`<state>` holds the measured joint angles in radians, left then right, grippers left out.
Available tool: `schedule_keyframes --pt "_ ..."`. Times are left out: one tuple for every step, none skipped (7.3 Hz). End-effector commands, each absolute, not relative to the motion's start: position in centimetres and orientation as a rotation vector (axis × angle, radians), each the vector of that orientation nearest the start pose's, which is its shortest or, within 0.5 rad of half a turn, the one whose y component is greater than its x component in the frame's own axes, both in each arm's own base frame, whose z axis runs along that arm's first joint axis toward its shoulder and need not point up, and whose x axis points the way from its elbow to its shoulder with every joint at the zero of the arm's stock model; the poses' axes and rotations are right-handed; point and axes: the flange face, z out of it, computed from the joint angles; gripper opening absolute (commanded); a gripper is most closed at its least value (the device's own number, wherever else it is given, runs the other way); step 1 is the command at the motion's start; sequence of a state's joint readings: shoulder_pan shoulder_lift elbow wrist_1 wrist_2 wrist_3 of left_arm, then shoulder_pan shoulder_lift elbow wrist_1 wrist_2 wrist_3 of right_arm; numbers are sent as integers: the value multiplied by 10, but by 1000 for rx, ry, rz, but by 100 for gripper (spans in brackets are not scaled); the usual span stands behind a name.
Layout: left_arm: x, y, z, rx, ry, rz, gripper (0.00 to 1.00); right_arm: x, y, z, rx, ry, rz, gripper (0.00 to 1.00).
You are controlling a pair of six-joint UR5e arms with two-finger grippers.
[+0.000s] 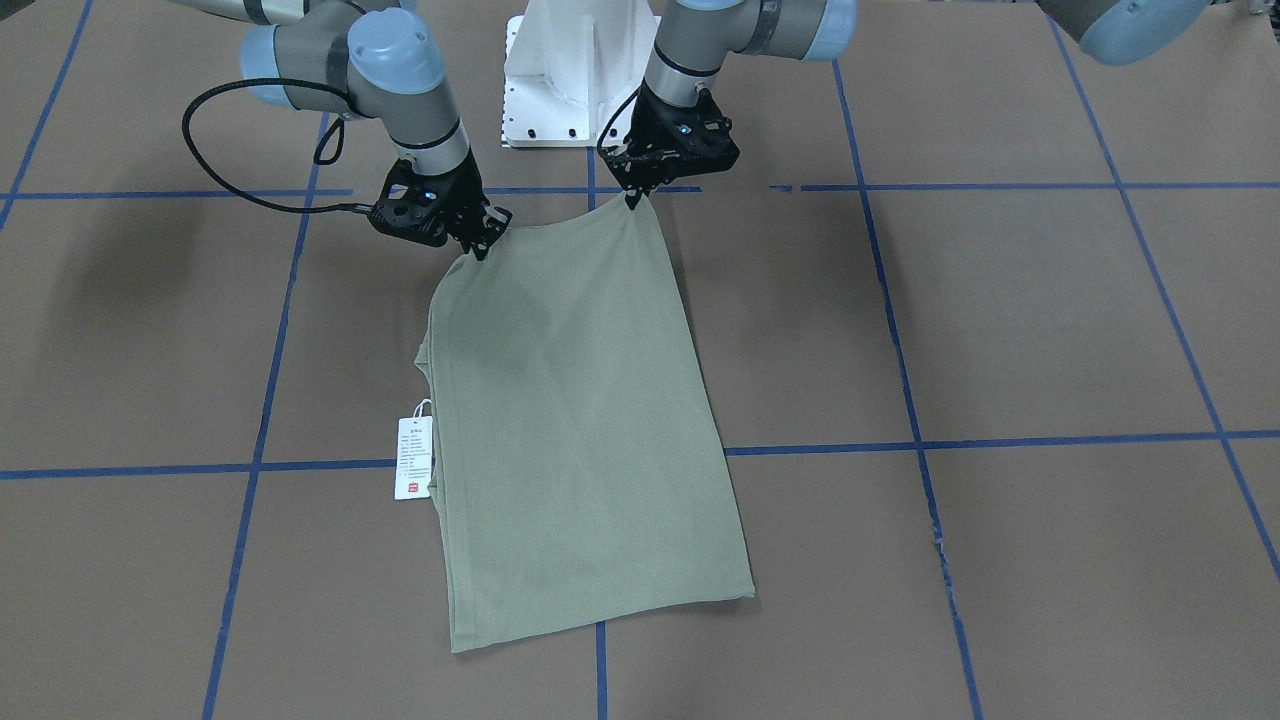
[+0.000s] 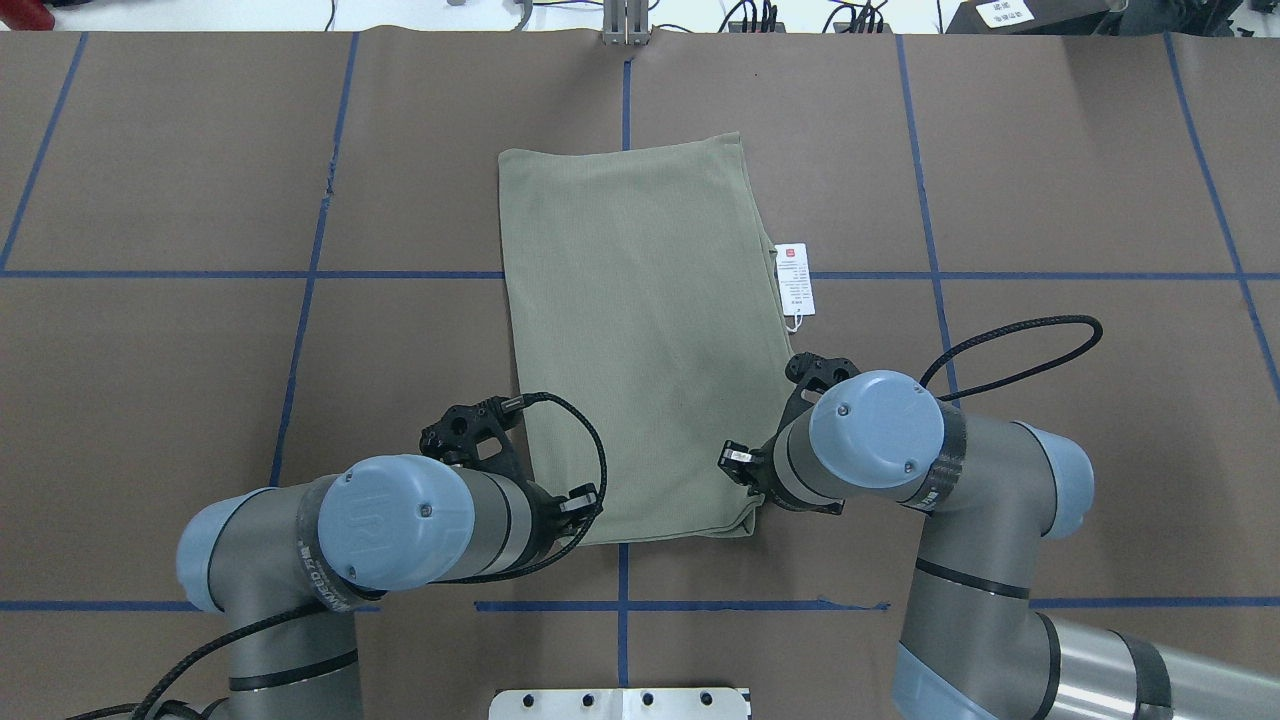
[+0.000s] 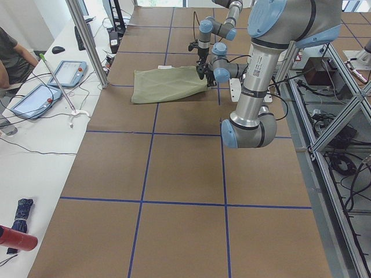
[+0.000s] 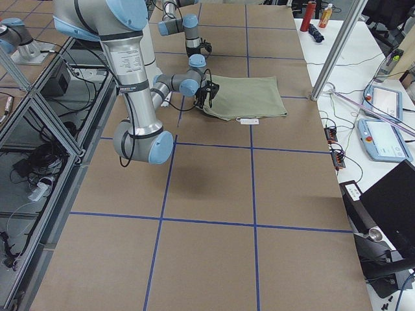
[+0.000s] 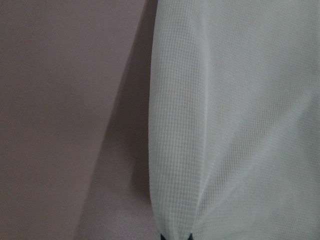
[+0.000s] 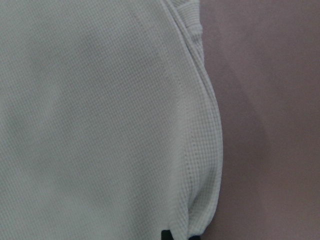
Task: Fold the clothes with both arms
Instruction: 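Grasp the near shirt edge with both grippers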
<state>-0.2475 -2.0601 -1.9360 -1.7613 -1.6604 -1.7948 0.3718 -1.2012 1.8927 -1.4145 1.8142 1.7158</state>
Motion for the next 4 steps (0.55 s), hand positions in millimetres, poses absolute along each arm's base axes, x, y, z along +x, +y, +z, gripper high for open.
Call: schedule_keyframes --pt "537 -229 195 -95 1029 -332 0 -498 -294 271 -221 -929 332 0" --pt "536 -210 190 -111 1022 -303 0 -486 -275 254 -304 -961 289 0" --pt "528 -193 182 -124 1005 -279 0 -472 -251 239 -372 -988 269 0" --pt "509 -186 172 -129 976 -272 0 -468 -236 235 -386 -996 252 0"
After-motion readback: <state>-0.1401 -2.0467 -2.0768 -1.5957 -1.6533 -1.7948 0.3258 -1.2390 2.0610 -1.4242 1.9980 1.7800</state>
